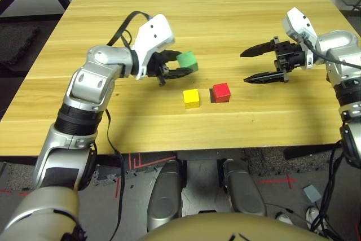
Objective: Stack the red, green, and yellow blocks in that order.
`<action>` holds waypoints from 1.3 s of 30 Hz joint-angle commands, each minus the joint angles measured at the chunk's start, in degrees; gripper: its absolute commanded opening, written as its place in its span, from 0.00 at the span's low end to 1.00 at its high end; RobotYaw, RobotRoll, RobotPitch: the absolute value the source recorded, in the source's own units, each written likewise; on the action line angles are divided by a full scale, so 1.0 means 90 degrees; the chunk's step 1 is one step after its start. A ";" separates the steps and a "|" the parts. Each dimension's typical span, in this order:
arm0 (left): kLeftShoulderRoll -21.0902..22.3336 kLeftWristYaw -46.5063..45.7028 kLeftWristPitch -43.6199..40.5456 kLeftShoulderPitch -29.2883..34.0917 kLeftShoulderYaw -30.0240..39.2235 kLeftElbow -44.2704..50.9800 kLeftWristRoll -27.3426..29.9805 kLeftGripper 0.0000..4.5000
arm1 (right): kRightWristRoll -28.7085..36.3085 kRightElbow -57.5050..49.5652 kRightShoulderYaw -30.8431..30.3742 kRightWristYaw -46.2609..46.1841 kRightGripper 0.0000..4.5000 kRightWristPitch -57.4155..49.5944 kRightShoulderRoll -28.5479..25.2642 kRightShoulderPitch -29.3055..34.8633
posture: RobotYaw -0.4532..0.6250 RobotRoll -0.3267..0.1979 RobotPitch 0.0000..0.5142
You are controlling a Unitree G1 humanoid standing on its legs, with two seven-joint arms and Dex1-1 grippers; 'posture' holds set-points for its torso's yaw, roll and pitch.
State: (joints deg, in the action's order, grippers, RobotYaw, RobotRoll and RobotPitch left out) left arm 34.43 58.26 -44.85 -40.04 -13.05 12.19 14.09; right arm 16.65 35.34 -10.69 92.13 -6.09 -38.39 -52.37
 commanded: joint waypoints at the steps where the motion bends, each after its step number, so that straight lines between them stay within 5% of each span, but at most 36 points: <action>1: -0.0168 -0.0154 -0.0234 -0.0009 -0.0305 0.0114 0.0038 0.46 | 0.0301 -0.0150 -0.0171 0.0041 1.00 0.0300 -0.0264 0.0204 | 0.66 0.55 0.25; 19: -0.1016 -0.0337 0.0358 -0.0611 -0.1023 -0.1467 -0.0404 0.46 | 0.0326 0.0366 0.0236 0.0041 1.00 0.0548 -0.0352 0.0237 | 0.60 0.62 0.26; 39: -0.1322 -0.0414 0.0166 -0.0347 -0.1300 -0.1086 -0.0500 0.46 | 0.0224 0.0184 0.0502 -0.0004 1.00 0.0308 -0.0222 0.0370 | 0.58 0.64 0.30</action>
State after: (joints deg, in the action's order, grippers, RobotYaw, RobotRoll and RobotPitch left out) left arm 22.64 54.65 -43.14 -43.84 -23.81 1.20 9.76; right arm 19.13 37.75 -7.23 92.05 -2.93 -40.36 -49.95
